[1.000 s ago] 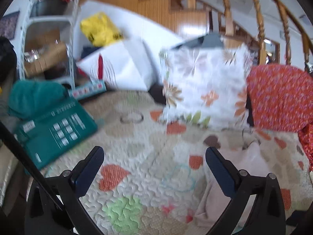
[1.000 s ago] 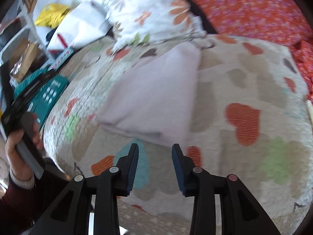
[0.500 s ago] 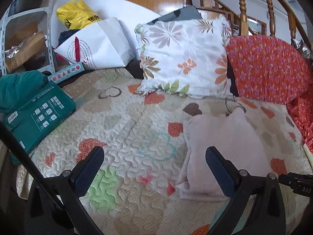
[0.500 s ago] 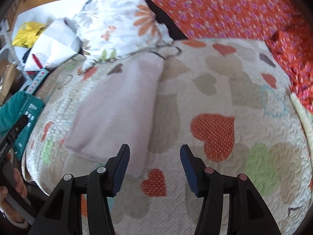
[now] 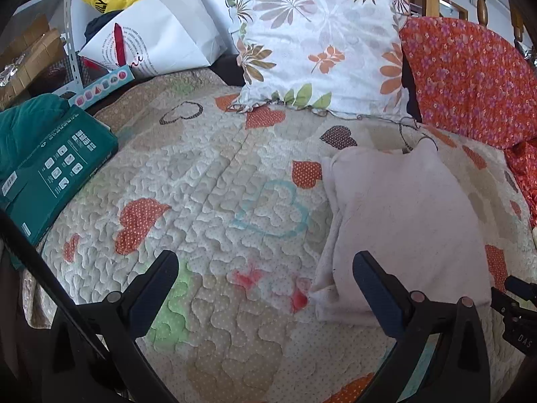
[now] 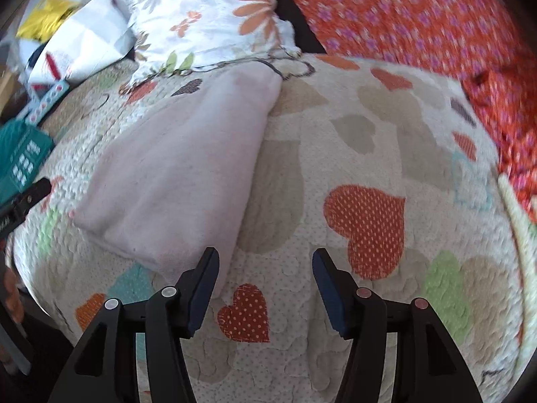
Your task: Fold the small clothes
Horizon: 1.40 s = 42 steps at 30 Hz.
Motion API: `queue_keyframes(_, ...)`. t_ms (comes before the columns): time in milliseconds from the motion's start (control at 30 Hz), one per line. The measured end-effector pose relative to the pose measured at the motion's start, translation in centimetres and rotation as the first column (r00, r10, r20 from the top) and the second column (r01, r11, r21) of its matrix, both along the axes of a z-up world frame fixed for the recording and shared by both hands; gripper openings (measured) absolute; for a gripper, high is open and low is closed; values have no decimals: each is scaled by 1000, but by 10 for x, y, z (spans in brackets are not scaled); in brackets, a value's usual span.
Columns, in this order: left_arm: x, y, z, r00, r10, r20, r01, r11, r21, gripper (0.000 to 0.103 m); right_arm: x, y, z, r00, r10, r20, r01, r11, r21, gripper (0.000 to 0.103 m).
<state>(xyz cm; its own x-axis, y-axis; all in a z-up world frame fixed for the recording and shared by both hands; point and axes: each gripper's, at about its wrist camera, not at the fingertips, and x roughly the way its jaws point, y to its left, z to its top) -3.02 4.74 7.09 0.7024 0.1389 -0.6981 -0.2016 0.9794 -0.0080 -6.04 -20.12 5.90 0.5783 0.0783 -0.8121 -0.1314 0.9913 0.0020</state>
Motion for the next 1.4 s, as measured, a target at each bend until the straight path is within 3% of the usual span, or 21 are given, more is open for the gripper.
queue_keyframes(133, 3, 2, -1, 1000, -3, -12, 3, 1000, -6, 103, -3, 9, 4, 998, 30, 52, -28, 999, -41, 63)
queue_keyframes(300, 12, 1, 7, 1000, -23, -5, 23, 999, -41, 103, 20, 12, 30, 993, 37, 113, -34, 999, -20, 62)
queue_keyframes(367, 15, -2, 9, 999, -36, -3, 36, 999, -36, 103, 38, 18, 35, 992, 50, 118, -48, 999, -13, 42)
queue_keyframes(467, 20, -3, 14, 999, -43, -5, 43, 998, -47, 103, 72, 34, 29, 994, 48, 102, -46, 999, -24, 34)
queue_keyframes(533, 23, 0, 18, 999, -39, 3, 40, 997, -68, 103, 90, 47, 14, 997, 47, 69, -44, 998, -42, 34)
queue_keyframes(600, 25, 4, 25, 999, -34, 15, 35, 995, -93, 103, 103, 66, -6, 998, 58, 19, -55, 990, -131, 38)
queue_keyframes(700, 28, 12, 34, 999, -14, 43, 20, 992, -123, 103, 100, 78, -8, 997, 76, 30, -68, 974, -218, 39)
queue_keyframes(967, 38, 25, 33, 999, 33, 21, -29, 987, -155, 103, 120, 75, 18, 997, 56, 53, -48, 988, -146, 39)
queue_keyframes(1167, 40, 39, 30, 998, 64, 10, -62, 986, -155, 103, 178, 107, -15, 994, 66, -85, -80, 981, -178, 40)
queue_keyframes(1233, 39, 45, 31, 997, 74, 17, -70, 984, -163, 103, 183, 119, -6, 995, 76, -64, -88, 976, -198, 40)
queue_keyframes(1333, 39, 57, 31, 994, 103, 20, -99, 981, -166, 103, 187, 138, 19, 992, 123, 3, -122, 986, -118, 40)
queue_keyframes(1400, 39, 65, 29, 993, 120, 13, -116, 977, -177, 103, 194, 155, 21, 987, 158, -7, -158, 983, -93, 40)
